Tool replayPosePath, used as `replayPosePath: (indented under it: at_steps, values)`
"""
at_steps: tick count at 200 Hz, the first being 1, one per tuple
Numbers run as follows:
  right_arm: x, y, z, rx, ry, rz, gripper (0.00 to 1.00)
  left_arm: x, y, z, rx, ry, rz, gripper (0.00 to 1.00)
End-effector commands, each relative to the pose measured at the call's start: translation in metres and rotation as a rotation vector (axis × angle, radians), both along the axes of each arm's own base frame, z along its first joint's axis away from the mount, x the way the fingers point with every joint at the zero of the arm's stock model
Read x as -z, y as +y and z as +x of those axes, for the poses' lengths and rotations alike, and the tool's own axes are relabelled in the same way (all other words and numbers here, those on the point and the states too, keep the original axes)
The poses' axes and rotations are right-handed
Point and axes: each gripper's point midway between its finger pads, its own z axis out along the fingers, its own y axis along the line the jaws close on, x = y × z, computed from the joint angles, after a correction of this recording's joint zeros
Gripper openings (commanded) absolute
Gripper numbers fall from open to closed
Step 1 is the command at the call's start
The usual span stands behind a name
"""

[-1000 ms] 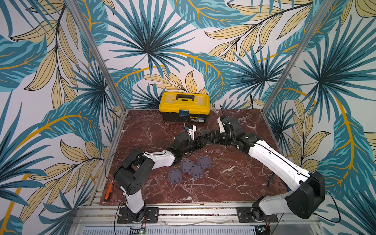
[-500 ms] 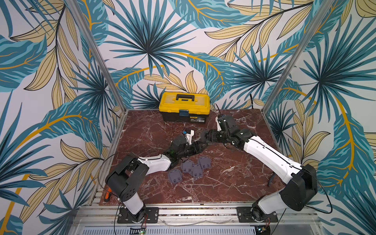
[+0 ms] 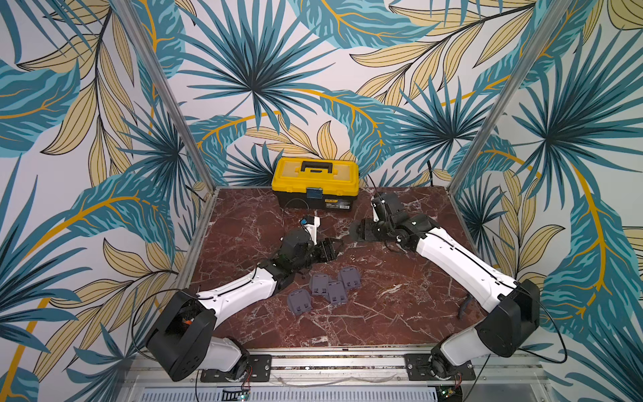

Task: Open the phone stand
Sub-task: Place the phone stand at the center of the board.

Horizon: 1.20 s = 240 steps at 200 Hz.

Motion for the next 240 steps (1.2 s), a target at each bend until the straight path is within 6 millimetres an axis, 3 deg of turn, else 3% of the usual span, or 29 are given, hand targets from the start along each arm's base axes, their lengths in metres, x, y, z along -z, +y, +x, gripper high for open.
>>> replayPosePath:
  at_steps: [1, 44, 86, 148, 240]
  values:
    - [0.001, -0.009, 0.006, 0.016, 0.000, -0.068, 0.40, 0.010, 0.022, 0.000, -0.063, -0.012, 0.105, 0.63]
    - [0.011, -0.017, 0.021, 0.046, 0.012, -0.134, 0.40, 0.006, 0.044, -0.001, -0.130, -0.049, 0.193, 0.70]
    - [0.038, -0.028, 0.041, 0.089, 0.045, -0.164, 0.40, 0.004, 0.061, -0.002, -0.187, -0.072, 0.228, 0.77]
    - [0.068, -0.036, 0.069, 0.084, 0.080, -0.191, 0.40, 0.004, 0.075, -0.005, -0.240, -0.083, 0.239, 0.79]
    - [0.095, -0.029, 0.104, 0.082, 0.094, -0.176, 0.40, -0.004, 0.094, -0.015, -0.297, -0.107, 0.233, 0.86]
